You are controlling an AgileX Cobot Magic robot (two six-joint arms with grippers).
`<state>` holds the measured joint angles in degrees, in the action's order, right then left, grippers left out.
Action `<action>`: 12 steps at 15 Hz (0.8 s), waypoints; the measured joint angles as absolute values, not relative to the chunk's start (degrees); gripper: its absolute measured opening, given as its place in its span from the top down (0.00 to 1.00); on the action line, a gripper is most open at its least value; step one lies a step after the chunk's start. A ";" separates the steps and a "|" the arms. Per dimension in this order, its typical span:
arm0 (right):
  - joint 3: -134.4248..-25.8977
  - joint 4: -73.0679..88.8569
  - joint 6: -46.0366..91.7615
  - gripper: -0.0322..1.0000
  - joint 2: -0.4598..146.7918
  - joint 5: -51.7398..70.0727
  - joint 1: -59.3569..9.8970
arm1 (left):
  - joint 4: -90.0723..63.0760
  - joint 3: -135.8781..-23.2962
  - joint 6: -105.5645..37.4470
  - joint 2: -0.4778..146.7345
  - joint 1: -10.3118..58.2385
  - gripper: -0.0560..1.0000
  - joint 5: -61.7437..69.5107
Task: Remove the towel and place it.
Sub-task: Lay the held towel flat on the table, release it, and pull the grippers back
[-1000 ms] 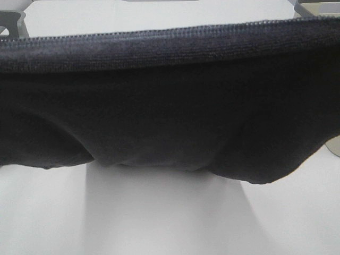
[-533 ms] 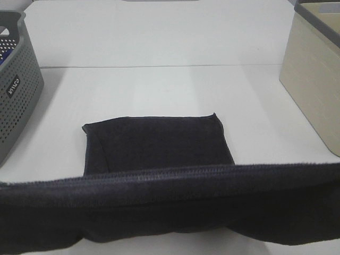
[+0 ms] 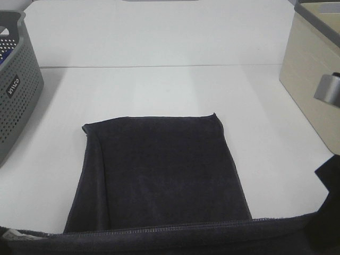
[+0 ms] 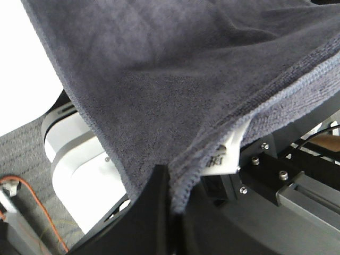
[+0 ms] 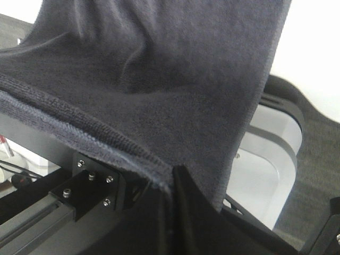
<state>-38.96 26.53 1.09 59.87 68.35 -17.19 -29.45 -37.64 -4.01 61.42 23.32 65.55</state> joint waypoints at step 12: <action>-35.87 27.39 8.37 0.95 78.78 67.95 -17.13 | -29.45 -35.07 -5.79 76.26 29.28 0.95 65.32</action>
